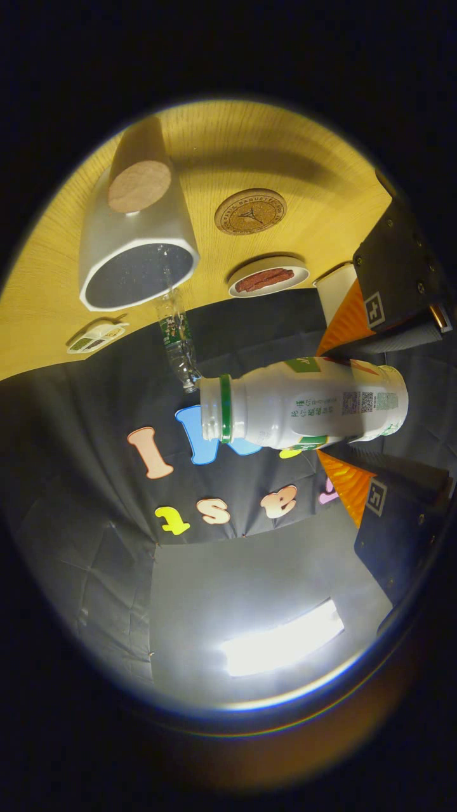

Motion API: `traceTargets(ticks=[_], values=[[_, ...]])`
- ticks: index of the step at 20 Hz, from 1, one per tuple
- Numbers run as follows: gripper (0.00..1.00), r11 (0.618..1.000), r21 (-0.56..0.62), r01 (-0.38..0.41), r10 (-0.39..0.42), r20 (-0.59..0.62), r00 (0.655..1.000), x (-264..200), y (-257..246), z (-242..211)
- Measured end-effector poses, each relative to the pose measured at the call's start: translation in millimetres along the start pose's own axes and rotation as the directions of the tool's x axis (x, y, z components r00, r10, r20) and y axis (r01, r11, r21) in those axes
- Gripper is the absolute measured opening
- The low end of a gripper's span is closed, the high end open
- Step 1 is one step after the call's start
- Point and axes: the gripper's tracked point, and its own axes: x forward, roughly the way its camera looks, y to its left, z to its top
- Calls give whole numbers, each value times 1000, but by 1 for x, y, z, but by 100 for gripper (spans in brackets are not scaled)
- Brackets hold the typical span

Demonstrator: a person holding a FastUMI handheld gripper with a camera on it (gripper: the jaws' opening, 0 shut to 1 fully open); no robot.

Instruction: Take the bottle from table, then pour the juice into the cup, finally place the bottle on the coaster

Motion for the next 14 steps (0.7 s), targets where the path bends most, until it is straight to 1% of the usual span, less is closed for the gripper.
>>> traceTargets(ticks=[14], values=[[71, 999, 51, -1, -2, 43, 999, -2, 5, 11]])
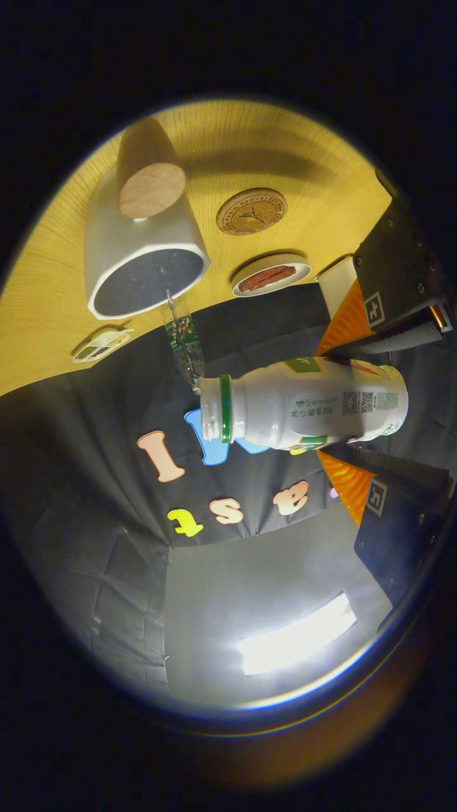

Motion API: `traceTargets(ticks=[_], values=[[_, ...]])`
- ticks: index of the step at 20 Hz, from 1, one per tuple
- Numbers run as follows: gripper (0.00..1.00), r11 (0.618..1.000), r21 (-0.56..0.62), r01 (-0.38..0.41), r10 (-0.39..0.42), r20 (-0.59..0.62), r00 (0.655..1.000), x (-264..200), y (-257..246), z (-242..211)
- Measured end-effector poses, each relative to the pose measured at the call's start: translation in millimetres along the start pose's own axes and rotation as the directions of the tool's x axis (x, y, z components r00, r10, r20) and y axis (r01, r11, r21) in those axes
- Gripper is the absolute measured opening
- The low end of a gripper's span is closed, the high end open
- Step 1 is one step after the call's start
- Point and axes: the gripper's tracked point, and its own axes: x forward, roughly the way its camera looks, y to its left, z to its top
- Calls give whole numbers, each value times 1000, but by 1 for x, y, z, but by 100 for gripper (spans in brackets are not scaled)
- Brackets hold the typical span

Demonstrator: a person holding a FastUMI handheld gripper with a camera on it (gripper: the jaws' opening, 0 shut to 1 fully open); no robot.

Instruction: Take the bottle from table, then pour the juice into the cup, finally place the bottle on the coaster

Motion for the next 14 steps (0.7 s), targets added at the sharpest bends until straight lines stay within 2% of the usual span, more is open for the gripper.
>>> traceTargets(ticks=[14], values=[[71, 998, 62, -13, 10, 48, 999, 2, 5, 9]])
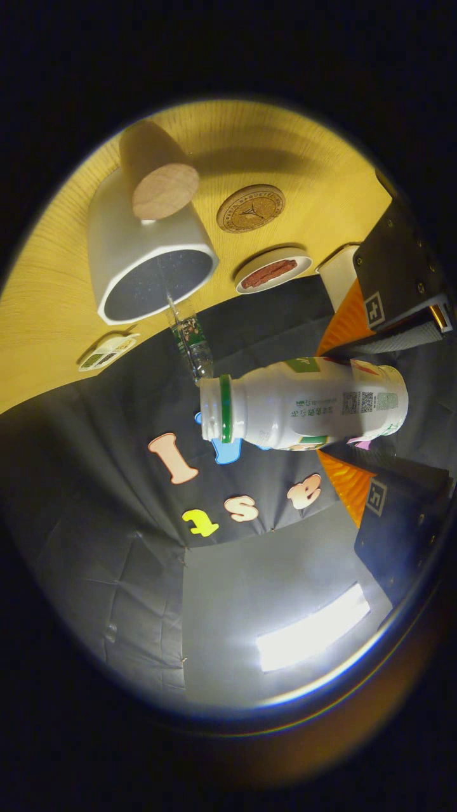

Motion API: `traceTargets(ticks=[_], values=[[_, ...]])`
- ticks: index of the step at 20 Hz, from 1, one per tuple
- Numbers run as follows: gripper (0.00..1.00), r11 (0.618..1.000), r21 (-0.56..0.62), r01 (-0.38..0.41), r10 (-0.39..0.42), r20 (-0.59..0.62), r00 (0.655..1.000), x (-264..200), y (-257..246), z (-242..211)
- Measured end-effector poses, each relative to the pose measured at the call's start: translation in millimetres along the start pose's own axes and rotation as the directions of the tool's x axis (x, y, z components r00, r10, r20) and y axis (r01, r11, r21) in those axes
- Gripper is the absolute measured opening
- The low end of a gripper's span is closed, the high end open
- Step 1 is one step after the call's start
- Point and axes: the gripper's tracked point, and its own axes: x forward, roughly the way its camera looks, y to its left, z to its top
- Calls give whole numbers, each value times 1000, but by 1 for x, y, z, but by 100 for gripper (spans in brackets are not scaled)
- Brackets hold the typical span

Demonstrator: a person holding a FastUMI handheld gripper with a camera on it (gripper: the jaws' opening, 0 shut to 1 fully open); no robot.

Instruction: Take the bottle from table, then pour the juice into the cup, finally place the bottle on the coaster

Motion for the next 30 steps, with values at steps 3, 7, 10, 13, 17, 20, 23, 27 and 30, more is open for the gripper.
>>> traceTargets(ticks=[3, 7, 10, 13, 17, 20, 23, 27, 30], values=[[71, 1000, 19, -1, 0, 9, 1000, 2, 2, 1], [71, 999, 46, -5, 3, 29, 1000, 7, 5, 5], [71, 998, 63, -5, 2, 41, 999, 8, 6, 5], [71, 996, 84, -4, -1, 53, 999, 8, 8, 5], [71, 994, 108, -3, -4, 64, 998, 11, 9, 4], [71, 992, 123, -2, -7, 72, 997, 11, 11, 6], [71, 990, 143, -3, -9, 85, 996, 14, 13, 9], [71, 985, 171, 1, -18, 100, 995, 11, 13, 12], [71, 979, 203, 7, -30, 111, 993, 10, 13, 14]])
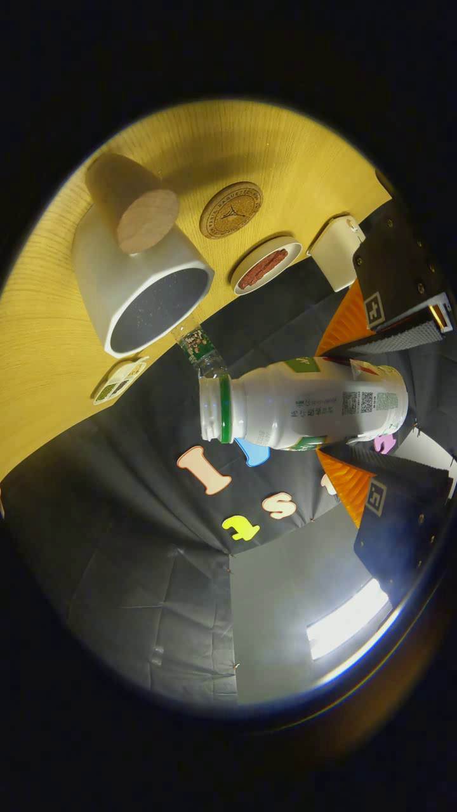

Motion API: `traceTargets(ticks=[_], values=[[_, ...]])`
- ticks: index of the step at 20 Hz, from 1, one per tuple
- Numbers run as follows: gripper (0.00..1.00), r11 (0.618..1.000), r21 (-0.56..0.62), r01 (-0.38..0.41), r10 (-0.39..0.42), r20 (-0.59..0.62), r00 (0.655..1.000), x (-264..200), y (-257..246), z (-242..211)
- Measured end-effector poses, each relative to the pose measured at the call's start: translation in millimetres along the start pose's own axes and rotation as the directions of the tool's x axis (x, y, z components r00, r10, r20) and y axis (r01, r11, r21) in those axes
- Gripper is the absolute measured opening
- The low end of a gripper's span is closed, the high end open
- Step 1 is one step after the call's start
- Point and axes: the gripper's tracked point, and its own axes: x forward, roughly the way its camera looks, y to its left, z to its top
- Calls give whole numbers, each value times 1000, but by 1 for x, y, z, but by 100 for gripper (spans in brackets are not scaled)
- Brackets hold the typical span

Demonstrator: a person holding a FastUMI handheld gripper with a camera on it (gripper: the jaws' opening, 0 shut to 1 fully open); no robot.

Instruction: Take the bottle from table, then pour the juice into the cup, finally place the bottle on the coaster

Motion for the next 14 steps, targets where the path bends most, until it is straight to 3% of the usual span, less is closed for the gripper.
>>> traceTargets(ticks=[14], values=[[71, 993, 117, 10, -14, 36, 999, -5, -3, 11]])
